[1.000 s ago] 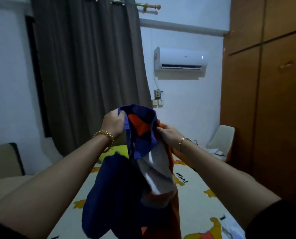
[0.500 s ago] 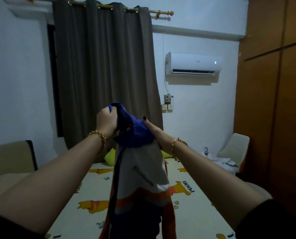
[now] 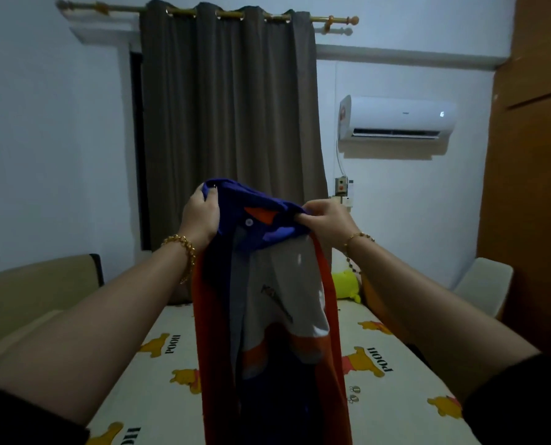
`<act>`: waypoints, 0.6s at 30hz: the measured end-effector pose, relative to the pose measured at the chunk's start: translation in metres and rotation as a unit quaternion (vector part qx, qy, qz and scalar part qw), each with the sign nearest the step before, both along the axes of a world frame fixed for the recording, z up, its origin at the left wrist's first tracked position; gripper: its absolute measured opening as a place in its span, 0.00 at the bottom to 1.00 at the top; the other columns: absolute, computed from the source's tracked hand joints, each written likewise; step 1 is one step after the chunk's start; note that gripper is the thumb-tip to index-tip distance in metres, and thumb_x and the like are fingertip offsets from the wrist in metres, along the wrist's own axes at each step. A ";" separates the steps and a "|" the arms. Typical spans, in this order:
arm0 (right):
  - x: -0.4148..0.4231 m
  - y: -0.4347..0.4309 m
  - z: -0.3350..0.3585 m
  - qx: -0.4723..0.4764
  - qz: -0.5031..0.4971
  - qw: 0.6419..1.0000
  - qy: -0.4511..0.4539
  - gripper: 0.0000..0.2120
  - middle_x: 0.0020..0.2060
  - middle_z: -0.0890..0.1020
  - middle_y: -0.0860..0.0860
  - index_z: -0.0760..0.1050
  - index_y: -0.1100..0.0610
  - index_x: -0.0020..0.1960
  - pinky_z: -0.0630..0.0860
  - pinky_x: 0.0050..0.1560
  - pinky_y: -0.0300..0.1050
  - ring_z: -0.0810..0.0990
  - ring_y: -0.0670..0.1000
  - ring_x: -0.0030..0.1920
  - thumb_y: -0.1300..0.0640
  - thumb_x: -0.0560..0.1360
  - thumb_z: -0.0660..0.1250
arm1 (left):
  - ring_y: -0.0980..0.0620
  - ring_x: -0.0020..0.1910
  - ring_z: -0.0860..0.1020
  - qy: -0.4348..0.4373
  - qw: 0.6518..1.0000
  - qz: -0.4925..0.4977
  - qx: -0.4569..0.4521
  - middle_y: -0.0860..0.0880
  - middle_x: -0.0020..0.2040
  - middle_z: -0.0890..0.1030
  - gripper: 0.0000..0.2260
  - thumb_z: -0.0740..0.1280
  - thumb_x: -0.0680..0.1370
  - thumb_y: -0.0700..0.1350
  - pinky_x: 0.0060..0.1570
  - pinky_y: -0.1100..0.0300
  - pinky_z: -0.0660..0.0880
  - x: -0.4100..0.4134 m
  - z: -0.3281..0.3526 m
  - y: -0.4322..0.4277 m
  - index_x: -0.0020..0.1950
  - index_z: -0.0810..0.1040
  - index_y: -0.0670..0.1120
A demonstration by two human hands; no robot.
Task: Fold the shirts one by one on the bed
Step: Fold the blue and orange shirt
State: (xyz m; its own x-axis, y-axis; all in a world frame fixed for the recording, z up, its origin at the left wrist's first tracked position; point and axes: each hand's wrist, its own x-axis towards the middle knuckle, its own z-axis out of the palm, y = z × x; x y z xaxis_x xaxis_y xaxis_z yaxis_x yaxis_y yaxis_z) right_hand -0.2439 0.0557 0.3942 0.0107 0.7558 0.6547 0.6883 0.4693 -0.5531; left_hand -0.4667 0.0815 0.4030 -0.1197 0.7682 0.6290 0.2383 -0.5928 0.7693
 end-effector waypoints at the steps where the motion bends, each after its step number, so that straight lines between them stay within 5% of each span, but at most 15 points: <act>1: -0.004 0.003 0.001 0.006 -0.002 1.000 0.011 0.06 0.36 0.80 0.50 0.79 0.49 0.40 0.77 0.39 0.42 0.79 0.49 0.39 0.54 0.76 0.67 | 0.51 0.42 0.76 0.018 1.000 -0.012 -0.004 0.50 0.42 0.76 0.10 0.53 0.83 0.51 0.44 0.57 0.73 -0.005 0.002 0.002 0.48 0.72 0.51; 4: -0.027 0.012 0.000 0.003 0.011 0.999 0.037 0.10 0.43 0.82 0.55 0.80 0.56 0.51 0.77 0.44 0.48 0.80 0.53 0.45 0.54 0.80 0.61 | 0.46 0.53 0.78 0.054 0.994 -0.095 -0.024 0.50 0.49 0.77 0.10 0.65 0.77 0.54 0.57 0.51 0.75 -0.023 0.009 0.007 0.54 0.70 0.51; 7: -0.048 0.014 0.003 -0.004 0.020 0.999 0.046 0.17 0.49 0.82 0.55 0.77 0.56 0.58 0.75 0.49 0.47 0.79 0.54 0.48 0.47 0.81 0.55 | 0.51 0.57 0.74 0.168 0.977 -0.128 -0.028 0.51 0.58 0.72 0.36 0.75 0.66 0.54 0.60 0.54 0.73 -0.048 0.022 0.007 0.66 0.60 0.48; 11: -0.070 0.019 0.004 -0.110 0.089 0.988 -0.069 0.30 0.56 0.79 0.49 0.70 0.51 0.66 0.76 0.58 0.46 0.78 0.49 0.55 0.40 0.69 0.71 | 0.48 0.67 0.64 0.420 0.906 -0.040 -0.025 0.47 0.69 0.60 0.55 0.82 0.54 0.53 0.65 0.48 0.69 -0.092 0.029 0.023 0.71 0.49 0.54; 14: -0.099 0.035 0.000 -0.116 0.020 0.959 -0.257 0.38 0.56 0.77 0.45 0.66 0.49 0.68 0.74 0.58 0.45 0.74 0.45 0.54 0.44 0.62 0.78 | 0.47 0.60 0.68 0.534 0.844 0.048 0.009 0.45 0.65 0.61 0.50 0.81 0.59 0.44 0.57 0.50 0.75 -0.118 0.022 0.037 0.70 0.51 0.52; 16: -0.112 0.043 0.001 -0.076 -0.062 0.944 -0.316 0.30 0.49 0.76 0.46 0.68 0.51 0.64 0.74 0.54 0.44 0.76 0.48 0.51 0.50 0.67 0.76 | 0.49 0.50 0.74 0.522 0.846 0.077 0.074 0.44 0.63 0.65 0.43 0.76 0.66 0.37 0.47 0.55 0.77 -0.127 0.014 0.042 0.69 0.52 0.53; 18: -0.126 0.050 0.000 -0.030 -0.100 0.955 -0.279 0.15 0.46 0.75 0.48 0.71 0.53 0.59 0.75 0.51 0.44 0.77 0.51 0.49 0.55 0.74 0.70 | 0.52 0.41 0.74 0.474 0.864 0.095 0.141 0.44 0.58 0.70 0.36 0.70 0.71 0.34 0.40 0.59 0.72 -0.138 0.007 0.047 0.69 0.52 0.51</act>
